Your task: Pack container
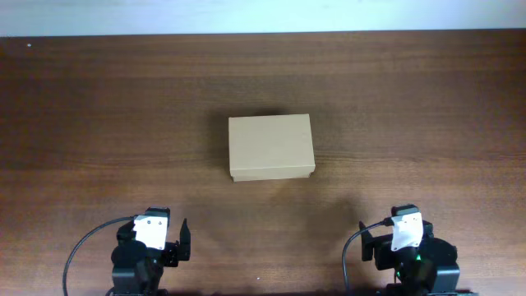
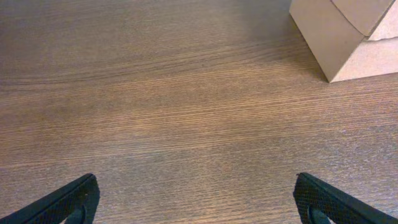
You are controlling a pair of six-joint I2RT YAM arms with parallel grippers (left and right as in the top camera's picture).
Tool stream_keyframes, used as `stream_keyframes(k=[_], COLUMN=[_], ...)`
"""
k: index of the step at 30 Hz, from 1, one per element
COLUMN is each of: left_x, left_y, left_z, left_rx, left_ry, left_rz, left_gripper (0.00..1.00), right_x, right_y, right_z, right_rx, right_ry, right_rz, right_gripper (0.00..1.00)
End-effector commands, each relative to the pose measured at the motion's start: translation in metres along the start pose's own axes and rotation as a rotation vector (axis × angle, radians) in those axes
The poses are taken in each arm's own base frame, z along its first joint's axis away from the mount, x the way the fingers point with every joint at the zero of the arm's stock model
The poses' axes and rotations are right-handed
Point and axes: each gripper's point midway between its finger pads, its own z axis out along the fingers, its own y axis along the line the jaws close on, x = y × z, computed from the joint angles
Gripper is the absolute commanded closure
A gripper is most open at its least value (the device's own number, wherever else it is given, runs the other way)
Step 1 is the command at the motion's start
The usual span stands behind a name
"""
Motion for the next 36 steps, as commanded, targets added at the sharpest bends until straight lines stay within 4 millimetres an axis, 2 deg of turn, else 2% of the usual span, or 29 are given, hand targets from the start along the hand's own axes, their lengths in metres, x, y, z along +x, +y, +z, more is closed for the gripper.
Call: stream_keyframes(k=[1, 11, 36], left_x=[0.001, 0.001, 0.001], left_y=[0.002, 0.002, 0.002], left_z=[0.001, 0.001, 0.001], left_rx=[-0.012, -0.012, -0.012], left_ry=[-0.005, -0.005, -0.005], left_rz=[0.009, 0.009, 0.009], left_gripper=[0.01, 0.01, 0.01], right_x=[0.013, 0.02, 0.02], right_y=[-0.01, -0.011, -0.011], right_z=[0.008, 0.023, 0.024], right_rx=[0.055, 0.052, 0.052], right_ry=[0.02, 0.017, 0.015], right_rz=[0.121, 0.155, 0.154], right_gripper=[0.01, 0.01, 0.01])
